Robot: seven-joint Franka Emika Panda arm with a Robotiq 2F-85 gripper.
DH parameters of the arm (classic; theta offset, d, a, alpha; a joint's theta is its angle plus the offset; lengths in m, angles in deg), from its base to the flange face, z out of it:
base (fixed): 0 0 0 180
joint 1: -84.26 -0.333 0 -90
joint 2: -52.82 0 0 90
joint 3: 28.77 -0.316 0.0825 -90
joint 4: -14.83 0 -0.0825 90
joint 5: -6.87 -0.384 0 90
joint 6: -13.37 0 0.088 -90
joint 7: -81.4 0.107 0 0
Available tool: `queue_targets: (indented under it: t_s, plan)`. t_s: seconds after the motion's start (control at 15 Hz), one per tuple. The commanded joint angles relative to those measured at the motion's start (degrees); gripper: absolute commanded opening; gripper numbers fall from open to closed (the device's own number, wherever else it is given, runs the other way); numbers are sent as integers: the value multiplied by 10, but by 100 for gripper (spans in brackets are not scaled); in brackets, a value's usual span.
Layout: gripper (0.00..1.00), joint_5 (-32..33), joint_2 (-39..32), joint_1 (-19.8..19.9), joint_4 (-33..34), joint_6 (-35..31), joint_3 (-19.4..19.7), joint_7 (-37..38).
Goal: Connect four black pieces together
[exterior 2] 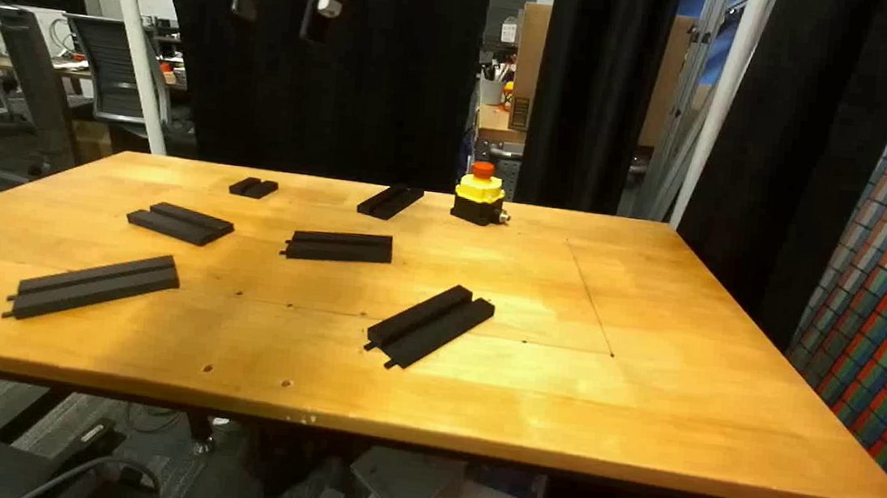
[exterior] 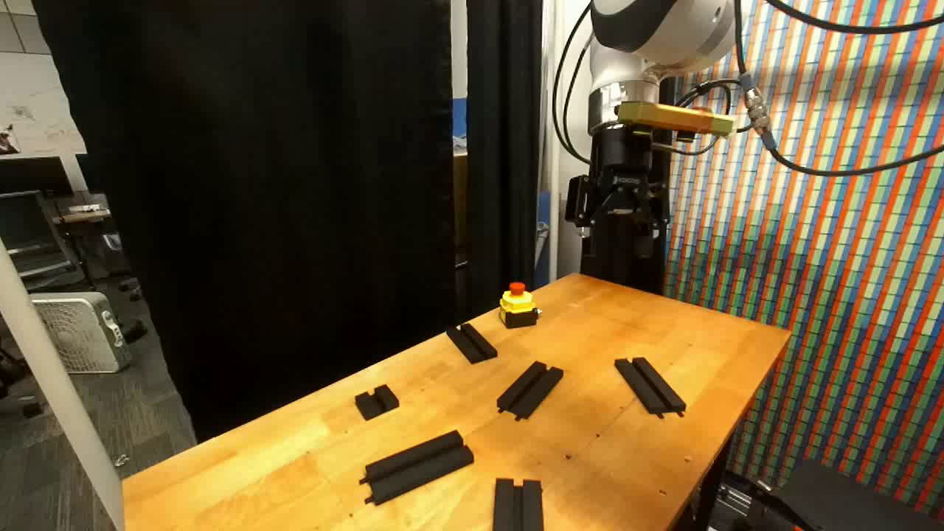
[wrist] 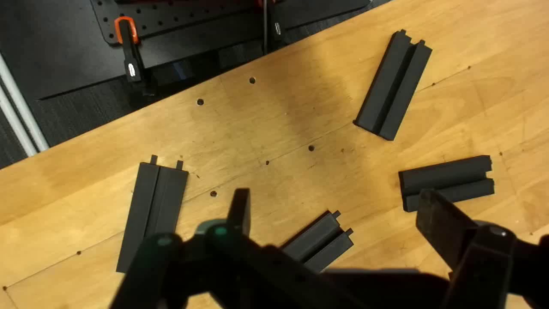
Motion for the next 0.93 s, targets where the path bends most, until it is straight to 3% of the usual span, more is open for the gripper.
queue_targets:
  t_s: [0.0, 0.4, 0.87]
  plan:
    - [100, -1, 0, 6, 4, 2, -6, -1]
    - [100, -3, 0, 8, 6, -3, -8, 13]
    - [100, -23, -51, 1, -37, -163, -47, 175]
